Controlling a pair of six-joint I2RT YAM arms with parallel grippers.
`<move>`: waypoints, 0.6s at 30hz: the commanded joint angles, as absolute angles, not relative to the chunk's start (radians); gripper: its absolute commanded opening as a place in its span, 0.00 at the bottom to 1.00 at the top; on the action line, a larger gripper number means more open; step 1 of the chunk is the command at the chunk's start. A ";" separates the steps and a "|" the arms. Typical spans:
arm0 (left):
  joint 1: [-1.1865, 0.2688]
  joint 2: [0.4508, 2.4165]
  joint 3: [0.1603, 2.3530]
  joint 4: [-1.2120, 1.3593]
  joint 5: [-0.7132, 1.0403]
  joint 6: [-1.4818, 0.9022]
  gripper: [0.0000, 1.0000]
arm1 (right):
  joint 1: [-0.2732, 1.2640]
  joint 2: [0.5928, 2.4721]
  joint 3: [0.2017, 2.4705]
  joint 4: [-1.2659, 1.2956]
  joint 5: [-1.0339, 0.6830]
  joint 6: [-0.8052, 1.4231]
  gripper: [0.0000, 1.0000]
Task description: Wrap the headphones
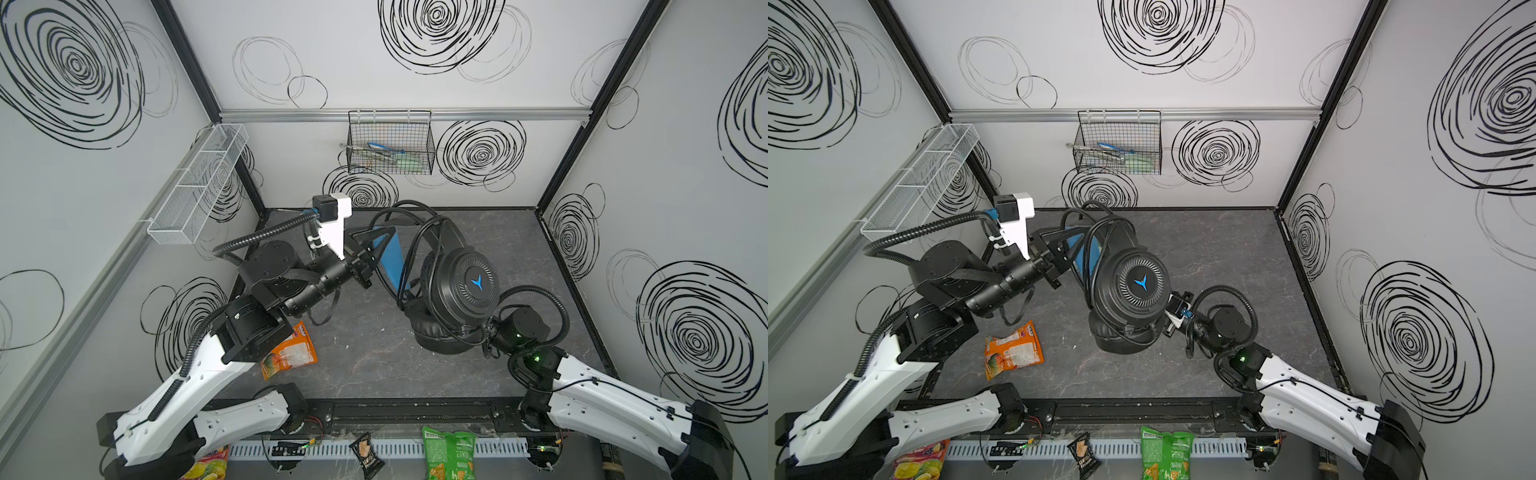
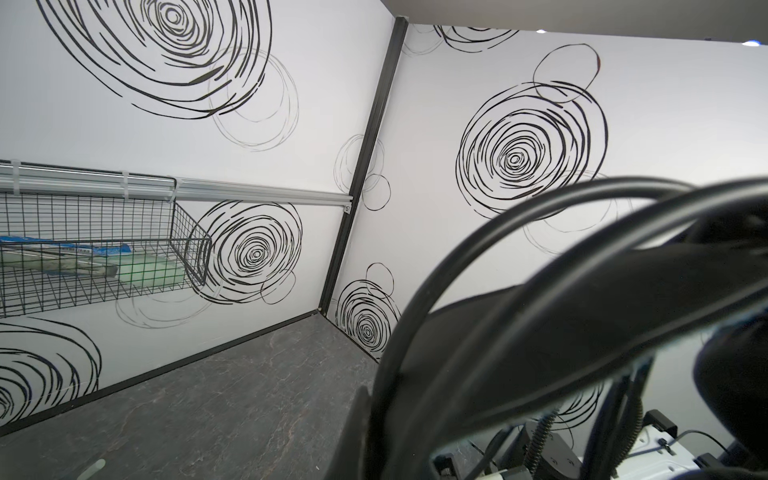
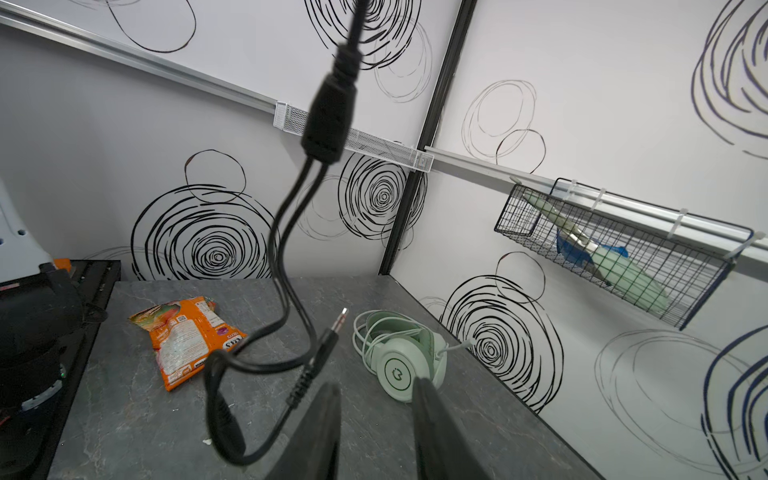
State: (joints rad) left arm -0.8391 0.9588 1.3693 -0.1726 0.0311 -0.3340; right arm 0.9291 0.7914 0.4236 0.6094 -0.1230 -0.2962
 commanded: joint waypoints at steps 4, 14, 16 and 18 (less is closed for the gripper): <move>-0.830 0.944 1.378 -0.035 0.035 -0.382 0.00 | 0.926 0.800 0.440 0.671 -0.089 -0.198 0.41; -0.821 0.931 1.361 -0.044 0.020 -0.375 0.00 | 0.926 0.641 0.410 0.456 0.146 -0.127 0.44; -0.818 0.932 1.364 -0.044 0.023 -0.377 0.00 | 0.926 0.592 0.375 0.451 0.182 -0.121 0.48; -0.819 0.933 1.367 -0.043 0.026 -0.383 0.00 | 0.925 0.546 0.353 0.430 0.202 -0.119 0.52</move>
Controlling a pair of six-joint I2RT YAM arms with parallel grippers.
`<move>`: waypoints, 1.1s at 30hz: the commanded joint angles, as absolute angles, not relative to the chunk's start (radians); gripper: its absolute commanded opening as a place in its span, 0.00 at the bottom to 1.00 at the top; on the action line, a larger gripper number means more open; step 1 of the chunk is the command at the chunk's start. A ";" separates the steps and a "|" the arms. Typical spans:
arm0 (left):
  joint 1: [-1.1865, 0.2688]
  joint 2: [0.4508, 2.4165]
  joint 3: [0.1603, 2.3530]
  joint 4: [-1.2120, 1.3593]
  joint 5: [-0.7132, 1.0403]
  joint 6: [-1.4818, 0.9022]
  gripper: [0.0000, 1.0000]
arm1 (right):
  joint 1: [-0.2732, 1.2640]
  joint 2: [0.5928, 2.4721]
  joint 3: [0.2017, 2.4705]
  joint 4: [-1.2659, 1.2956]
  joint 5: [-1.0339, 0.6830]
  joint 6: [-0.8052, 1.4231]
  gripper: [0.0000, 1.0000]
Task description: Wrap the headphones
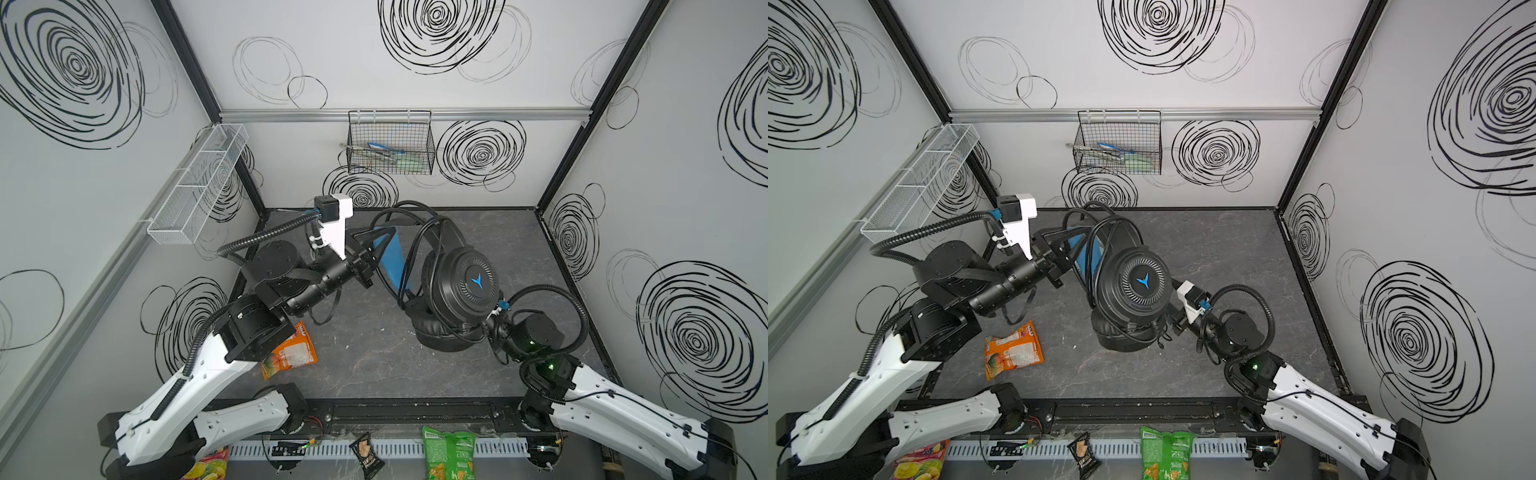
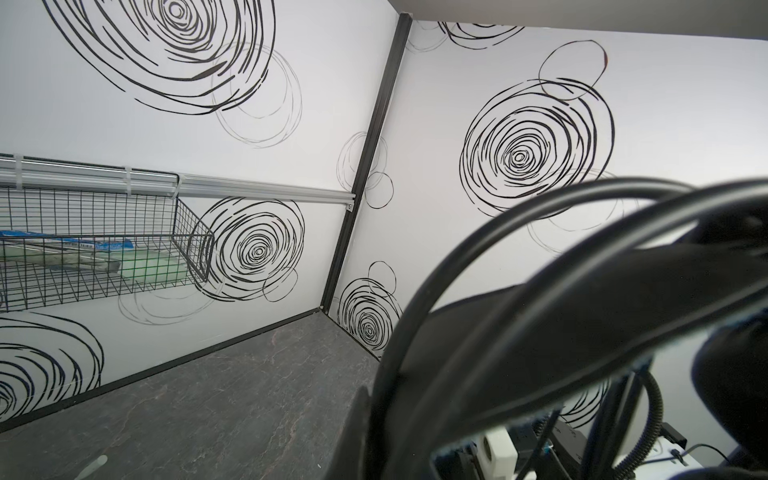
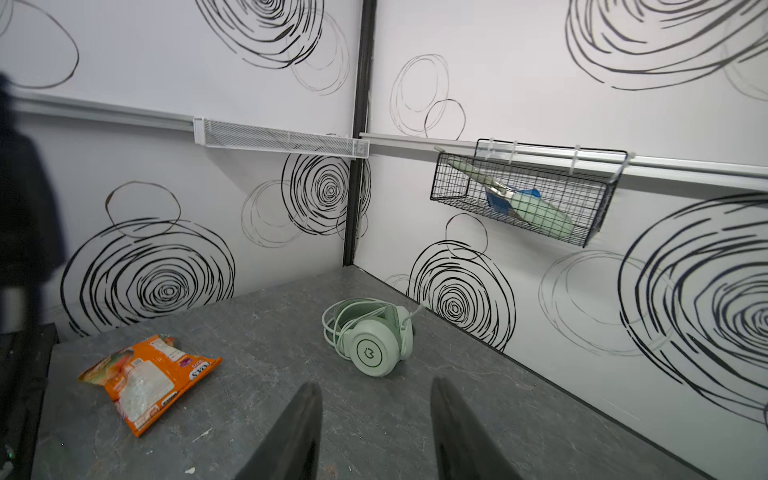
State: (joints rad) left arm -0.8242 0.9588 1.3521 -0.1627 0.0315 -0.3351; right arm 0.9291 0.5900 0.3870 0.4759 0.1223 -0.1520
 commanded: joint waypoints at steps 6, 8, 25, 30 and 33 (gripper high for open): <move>-0.818 0.932 1.374 -0.049 0.007 -0.386 0.00 | 0.925 0.467 0.315 0.434 0.137 -0.142 0.62; -0.817 0.930 1.374 -0.051 -0.006 -0.387 0.00 | 0.926 0.459 0.297 0.466 0.053 -0.155 0.65; -0.809 0.928 1.364 -0.074 -0.075 -0.383 0.00 | 0.998 0.503 0.241 0.564 -0.173 -0.134 0.75; -0.809 0.920 1.364 -0.081 -0.091 -0.378 0.00 | 1.014 0.485 0.235 0.525 -0.127 -0.131 0.75; -0.809 0.917 1.363 -0.088 -0.095 -0.372 0.00 | 1.014 0.476 0.234 0.509 -0.118 -0.132 0.75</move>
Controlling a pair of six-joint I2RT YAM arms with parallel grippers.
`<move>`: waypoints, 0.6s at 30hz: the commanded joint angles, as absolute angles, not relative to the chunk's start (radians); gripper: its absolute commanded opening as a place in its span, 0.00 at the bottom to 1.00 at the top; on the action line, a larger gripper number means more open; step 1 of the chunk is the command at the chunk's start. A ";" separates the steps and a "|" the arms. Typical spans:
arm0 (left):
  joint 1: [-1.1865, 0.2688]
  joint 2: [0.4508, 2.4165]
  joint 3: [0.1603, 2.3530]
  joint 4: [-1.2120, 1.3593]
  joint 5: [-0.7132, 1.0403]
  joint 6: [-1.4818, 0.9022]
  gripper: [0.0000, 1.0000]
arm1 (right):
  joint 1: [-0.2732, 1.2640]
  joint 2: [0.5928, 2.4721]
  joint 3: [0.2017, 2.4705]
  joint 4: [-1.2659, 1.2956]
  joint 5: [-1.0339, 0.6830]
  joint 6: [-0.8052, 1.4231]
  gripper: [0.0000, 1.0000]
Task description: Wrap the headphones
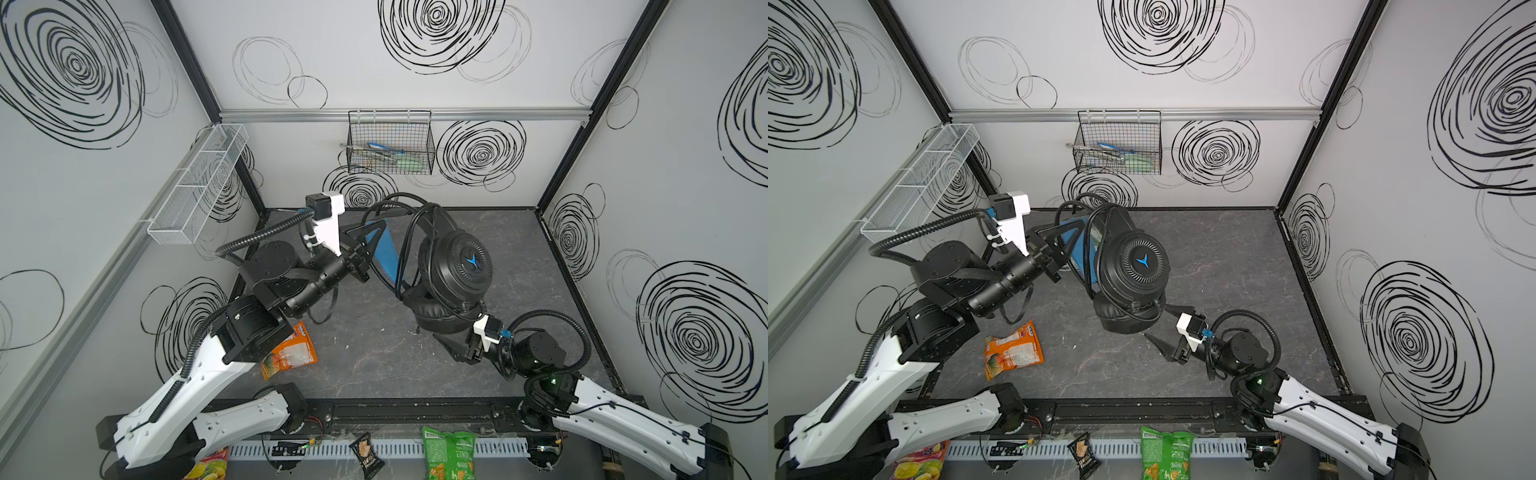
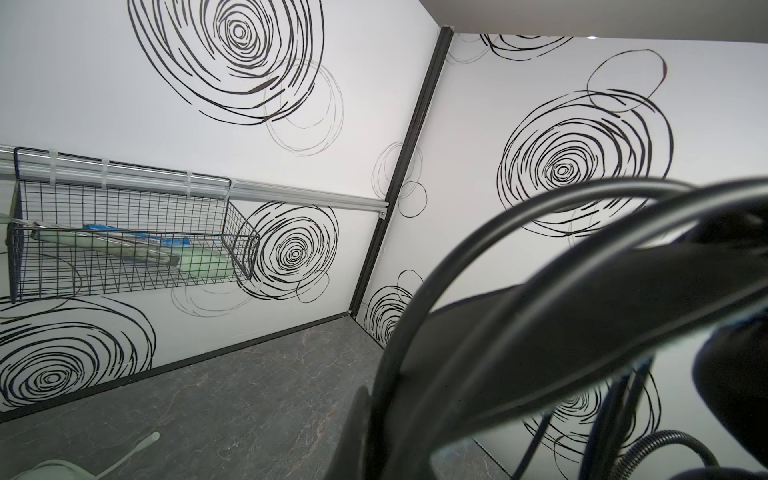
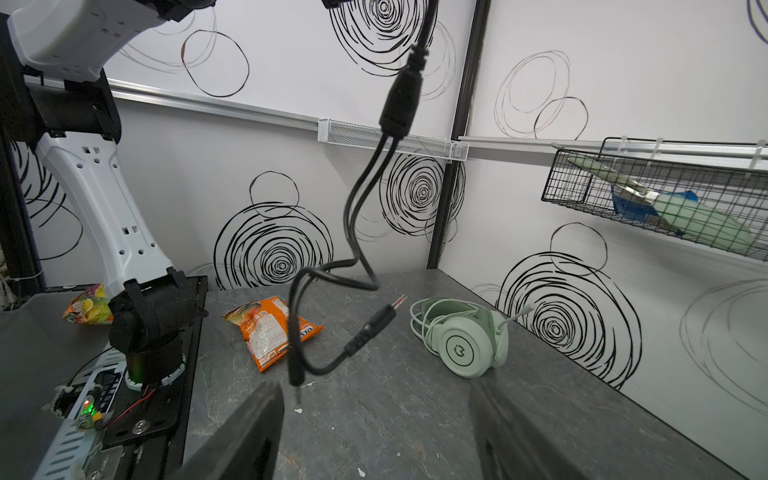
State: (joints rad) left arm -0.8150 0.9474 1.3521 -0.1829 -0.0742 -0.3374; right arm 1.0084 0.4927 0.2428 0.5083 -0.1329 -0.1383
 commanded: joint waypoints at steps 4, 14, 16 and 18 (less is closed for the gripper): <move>-0.810 0.917 1.356 -0.082 -0.104 -0.372 0.00 | 1.016 0.495 0.234 0.542 -0.153 -0.128 0.75; -0.809 0.929 1.353 -0.074 -0.101 -0.382 0.00 | 1.063 0.580 0.253 0.615 -0.035 -0.129 0.74; -0.809 0.928 1.350 -0.072 -0.101 -0.383 0.00 | 1.081 0.574 0.252 0.620 0.010 -0.138 0.73; -0.809 0.928 1.347 -0.070 -0.101 -0.385 0.00 | 1.098 0.566 0.245 0.635 0.036 -0.148 0.73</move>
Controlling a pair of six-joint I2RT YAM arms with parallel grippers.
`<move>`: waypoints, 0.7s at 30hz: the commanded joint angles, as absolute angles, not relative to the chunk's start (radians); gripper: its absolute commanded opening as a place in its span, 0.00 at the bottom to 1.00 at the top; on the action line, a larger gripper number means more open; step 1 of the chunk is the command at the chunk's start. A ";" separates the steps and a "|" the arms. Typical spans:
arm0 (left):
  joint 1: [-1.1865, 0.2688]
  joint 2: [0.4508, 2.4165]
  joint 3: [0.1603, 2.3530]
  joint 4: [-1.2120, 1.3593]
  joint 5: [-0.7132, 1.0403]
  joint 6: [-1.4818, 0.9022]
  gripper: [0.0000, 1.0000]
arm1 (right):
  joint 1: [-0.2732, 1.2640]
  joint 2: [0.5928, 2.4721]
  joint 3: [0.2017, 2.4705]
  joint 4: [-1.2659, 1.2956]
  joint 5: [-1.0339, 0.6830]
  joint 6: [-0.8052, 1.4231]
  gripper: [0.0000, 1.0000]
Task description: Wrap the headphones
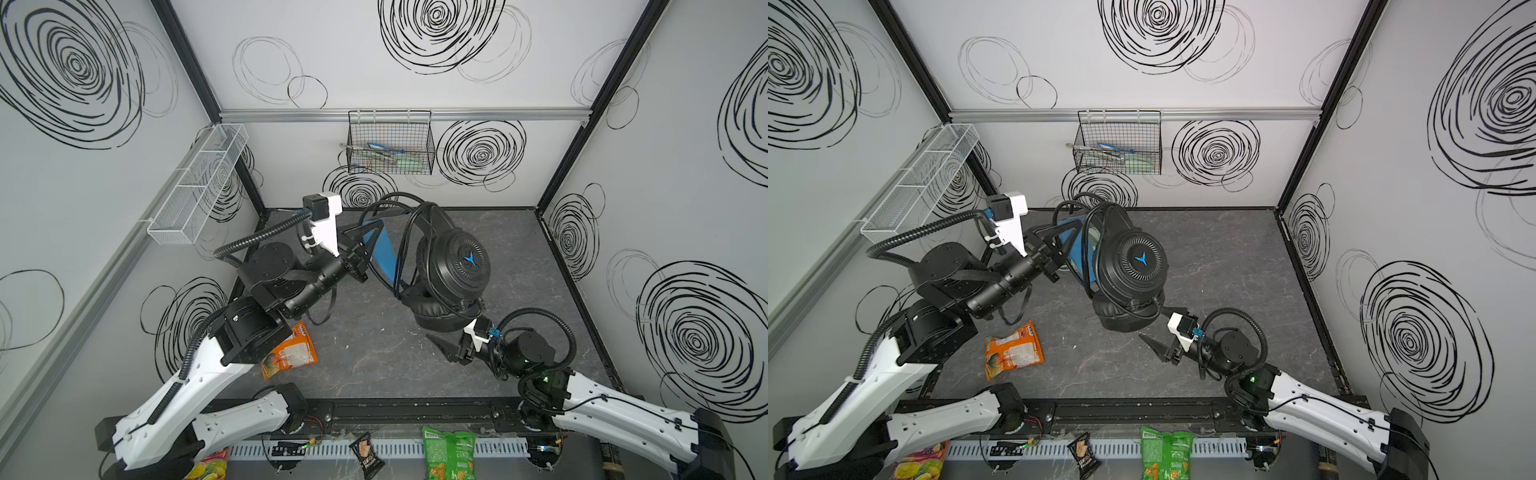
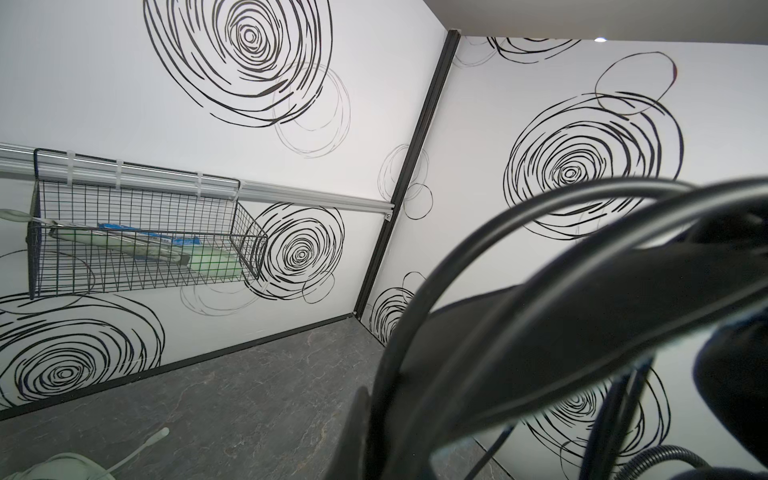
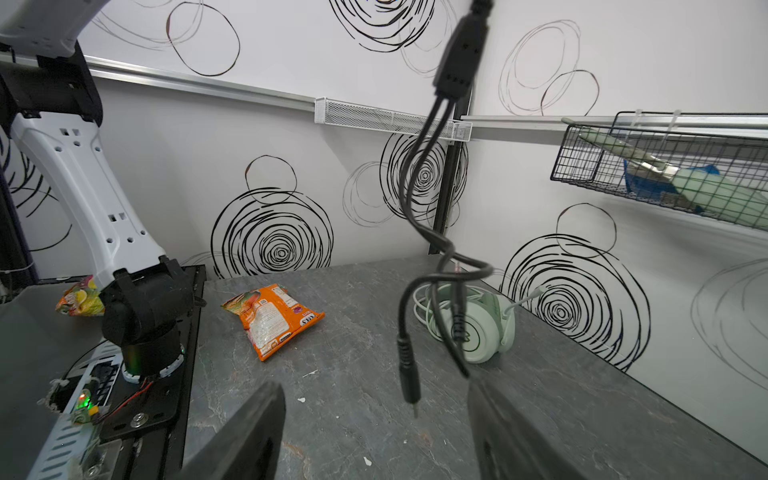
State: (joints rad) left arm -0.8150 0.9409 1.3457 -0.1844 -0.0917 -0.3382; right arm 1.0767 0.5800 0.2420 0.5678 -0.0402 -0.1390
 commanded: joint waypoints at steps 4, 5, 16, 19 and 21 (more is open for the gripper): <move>-0.809 0.929 1.344 -0.067 -0.100 -0.388 0.00 | 1.111 0.581 0.247 0.638 0.047 -0.153 0.74; -0.809 0.929 1.344 -0.066 -0.100 -0.389 0.00 | 1.111 0.585 0.247 0.642 0.037 -0.153 0.74; -0.809 0.929 1.339 -0.067 -0.110 -0.391 0.00 | 1.166 0.638 0.269 0.673 -0.002 -0.170 0.74; -0.809 0.928 1.336 -0.062 -0.108 -0.394 0.00 | 1.169 0.654 0.269 0.684 0.034 -0.168 0.74; -0.810 0.928 1.333 -0.057 -0.106 -0.398 0.00 | 1.169 0.669 0.276 0.686 0.058 -0.170 0.74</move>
State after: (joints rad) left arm -0.8150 0.9424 1.3304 -0.1841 -0.0952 -0.3420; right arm 1.1614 0.6556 0.2451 0.6369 0.0185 -0.1631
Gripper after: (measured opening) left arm 0.101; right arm 0.738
